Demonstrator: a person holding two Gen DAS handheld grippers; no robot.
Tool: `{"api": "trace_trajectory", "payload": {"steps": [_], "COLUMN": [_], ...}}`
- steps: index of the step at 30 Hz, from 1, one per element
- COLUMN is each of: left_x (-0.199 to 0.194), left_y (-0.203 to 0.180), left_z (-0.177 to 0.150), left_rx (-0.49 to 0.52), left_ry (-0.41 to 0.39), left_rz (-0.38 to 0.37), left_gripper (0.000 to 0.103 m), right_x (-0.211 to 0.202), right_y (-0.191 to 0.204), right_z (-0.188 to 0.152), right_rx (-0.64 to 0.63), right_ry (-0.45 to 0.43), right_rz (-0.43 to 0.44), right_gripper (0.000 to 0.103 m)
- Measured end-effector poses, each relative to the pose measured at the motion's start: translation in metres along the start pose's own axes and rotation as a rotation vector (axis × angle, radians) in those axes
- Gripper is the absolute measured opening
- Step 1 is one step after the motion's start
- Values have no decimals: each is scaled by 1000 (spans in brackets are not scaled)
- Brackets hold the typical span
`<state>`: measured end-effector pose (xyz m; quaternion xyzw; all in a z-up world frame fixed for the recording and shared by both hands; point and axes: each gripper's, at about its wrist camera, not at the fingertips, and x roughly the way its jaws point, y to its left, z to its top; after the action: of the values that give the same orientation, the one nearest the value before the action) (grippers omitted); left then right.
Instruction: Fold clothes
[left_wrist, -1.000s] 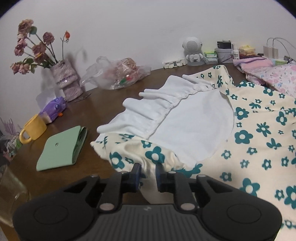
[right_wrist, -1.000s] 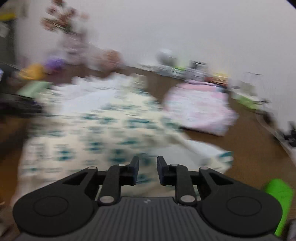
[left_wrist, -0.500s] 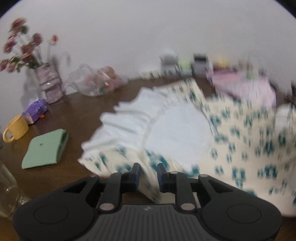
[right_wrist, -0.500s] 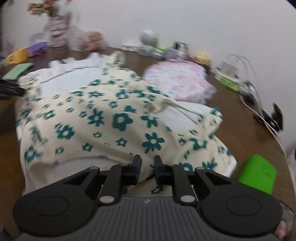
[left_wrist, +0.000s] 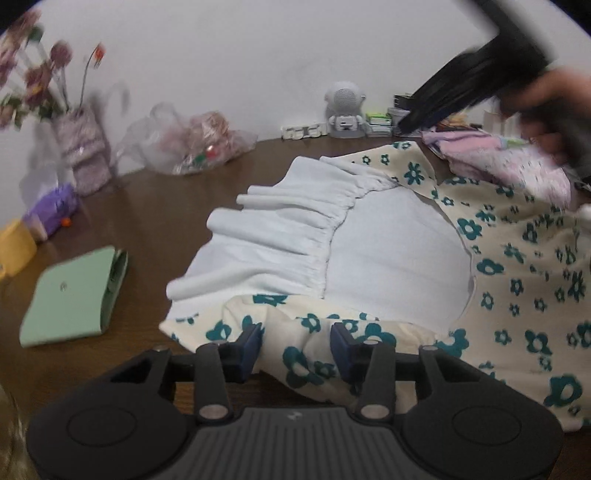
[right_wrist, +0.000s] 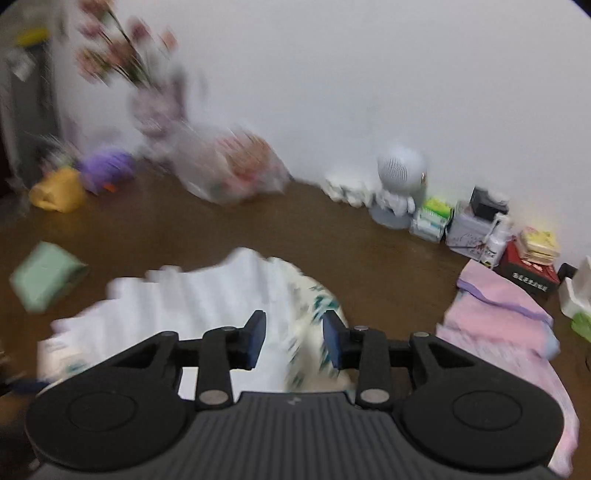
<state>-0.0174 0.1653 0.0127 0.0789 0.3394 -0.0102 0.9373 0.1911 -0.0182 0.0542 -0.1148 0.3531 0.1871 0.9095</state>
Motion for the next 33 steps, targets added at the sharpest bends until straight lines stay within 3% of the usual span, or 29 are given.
{"api": "trace_trajectory", "payload": {"steps": [2, 4, 6, 8, 11, 12, 15, 17, 20, 21, 25, 28, 33], "left_x": [0, -1, -1, -2, -3, -3, -11, -23, -29, -28, -21, -13, 2], "left_y": [2, 3, 5, 6, 9, 9, 17, 26, 42, 47, 48, 42, 33], "left_z": [-1, -2, -4, -5, -7, -7, -9, -11, -12, -11, -6, -2, -1], "left_rx": [-16, -32, -48, -64, -88, -96, -84, -63, -62, -67, -56, -45, -24], "left_ry": [0, 1, 1, 1, 2, 2, -6, -49, -78, -75, -71, -59, -29], "left_rz": [-9, -18, -26, -35, -48, -53, -64, -53, -63, -78, -113, -122, -135], "left_gripper": [41, 41, 41, 41, 42, 43, 47, 51, 64, 64, 63, 52, 40], "right_x": [43, 74, 69, 40, 31, 32, 23, -15, -72, -91, -156, -191, -214], "right_y": [8, 15, 32, 68, 118, 123, 114, 97, 72, 63, 50, 60, 61], "right_z": [29, 47, 36, 19, -16, -21, -25, -27, -31, -32, -93, -158, -223], "right_rx": [0, -11, -97, -294, -596, -620, -560, -488, -381, -345, -294, -311, -206], "right_ry": [38, 73, 55, -53, -36, -29, -32, -70, -126, -145, -144, -146, -119], "right_rz": [-12, -21, -6, 44, 43, 32, 8, 44, 98, 116, 239, 297, 236], "right_gripper": [30, 2, 2, 2, 6, 15, 46, 49, 63, 66, 67, 68, 64]}}
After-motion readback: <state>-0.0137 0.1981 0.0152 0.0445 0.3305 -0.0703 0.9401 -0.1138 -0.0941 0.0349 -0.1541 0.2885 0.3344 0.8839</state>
